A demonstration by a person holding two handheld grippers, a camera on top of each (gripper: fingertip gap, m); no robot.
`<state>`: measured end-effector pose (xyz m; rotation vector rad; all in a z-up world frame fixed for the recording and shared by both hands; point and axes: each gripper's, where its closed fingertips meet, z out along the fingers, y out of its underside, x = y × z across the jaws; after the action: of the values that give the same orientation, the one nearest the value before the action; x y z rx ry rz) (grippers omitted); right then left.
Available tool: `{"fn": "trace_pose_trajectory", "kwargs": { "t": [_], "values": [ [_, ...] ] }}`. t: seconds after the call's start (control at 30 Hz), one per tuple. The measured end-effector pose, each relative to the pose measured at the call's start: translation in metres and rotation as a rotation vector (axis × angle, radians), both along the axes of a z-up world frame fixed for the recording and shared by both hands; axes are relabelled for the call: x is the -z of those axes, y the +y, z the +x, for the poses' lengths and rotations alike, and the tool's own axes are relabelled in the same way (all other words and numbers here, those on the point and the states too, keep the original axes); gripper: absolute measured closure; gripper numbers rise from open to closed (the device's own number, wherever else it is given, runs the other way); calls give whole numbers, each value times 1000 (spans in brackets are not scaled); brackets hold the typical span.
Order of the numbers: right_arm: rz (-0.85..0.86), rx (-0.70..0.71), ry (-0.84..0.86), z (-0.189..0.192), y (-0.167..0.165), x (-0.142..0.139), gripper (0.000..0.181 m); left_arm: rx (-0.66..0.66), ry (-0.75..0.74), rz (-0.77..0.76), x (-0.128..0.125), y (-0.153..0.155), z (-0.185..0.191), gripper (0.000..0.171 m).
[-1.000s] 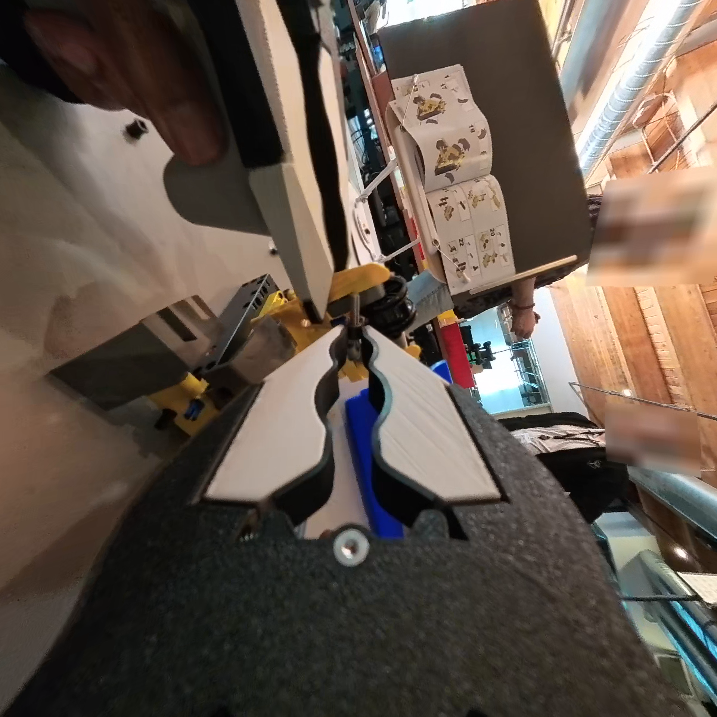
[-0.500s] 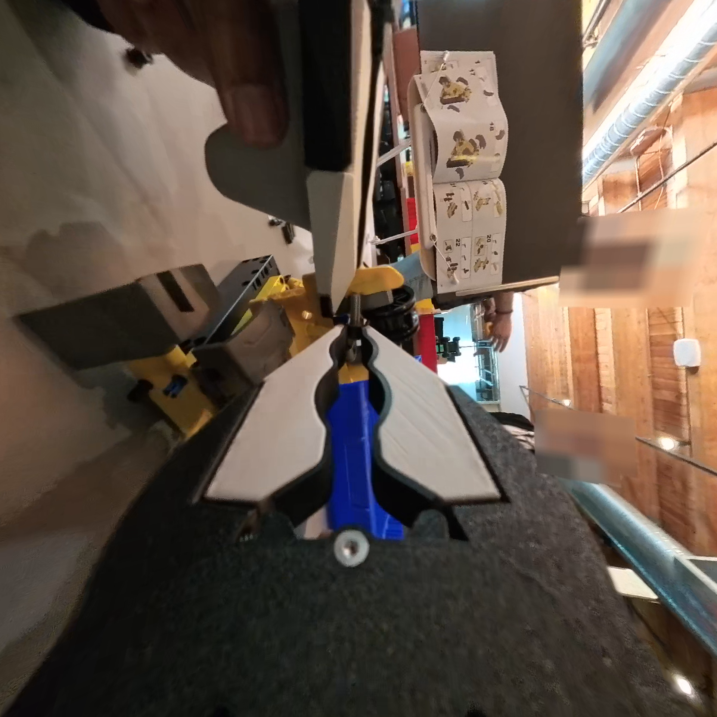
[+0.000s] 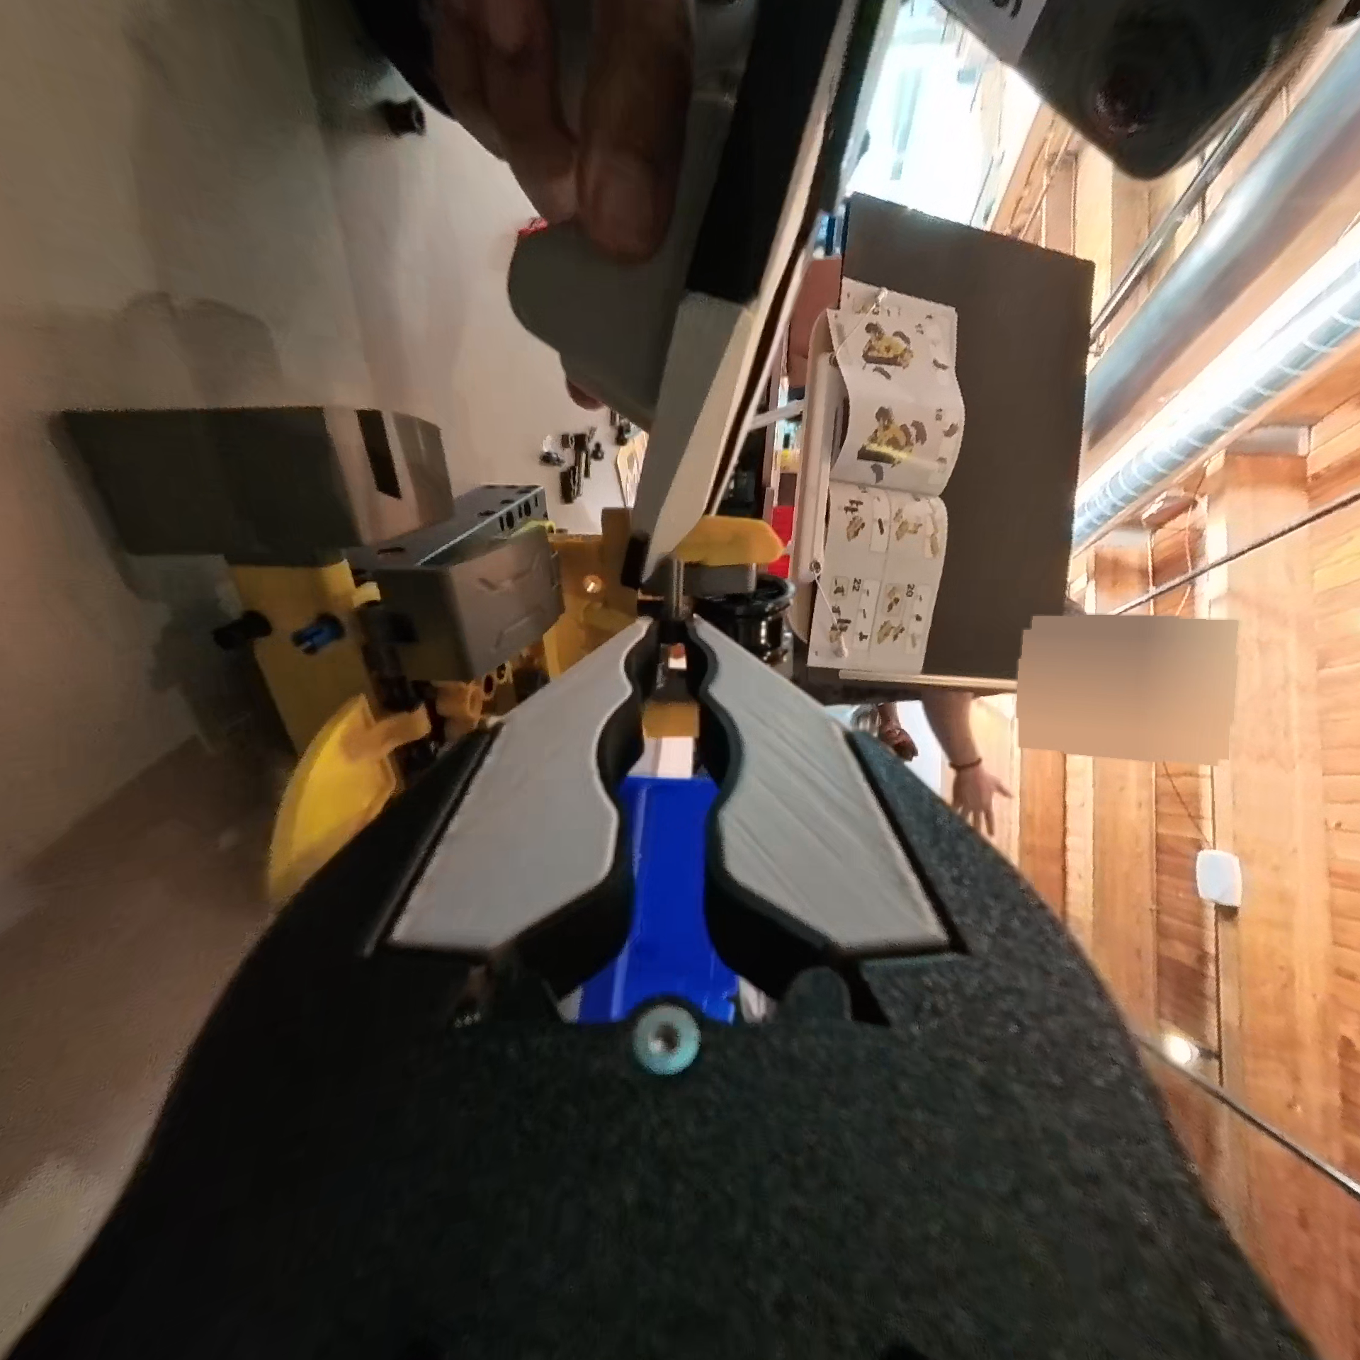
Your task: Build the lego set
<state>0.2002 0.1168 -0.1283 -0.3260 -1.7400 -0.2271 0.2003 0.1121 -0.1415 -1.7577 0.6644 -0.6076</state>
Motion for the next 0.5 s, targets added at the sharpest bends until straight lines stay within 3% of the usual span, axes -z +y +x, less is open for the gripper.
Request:
{"fn": "trace_pose_trajectory", "kwargs": {
  "t": [0.27,0.4,0.5],
  "values": [
    [204,36,-46,2,4,-14,176,8,30,30,0,6,-7,163],
    [180,45,-1,6,1,-26,175,23,18,19,0,6,-8,163],
    [115,-12,-4,9,3,-18,176,51,26,17,0,7,-8,163]
  ]
}}
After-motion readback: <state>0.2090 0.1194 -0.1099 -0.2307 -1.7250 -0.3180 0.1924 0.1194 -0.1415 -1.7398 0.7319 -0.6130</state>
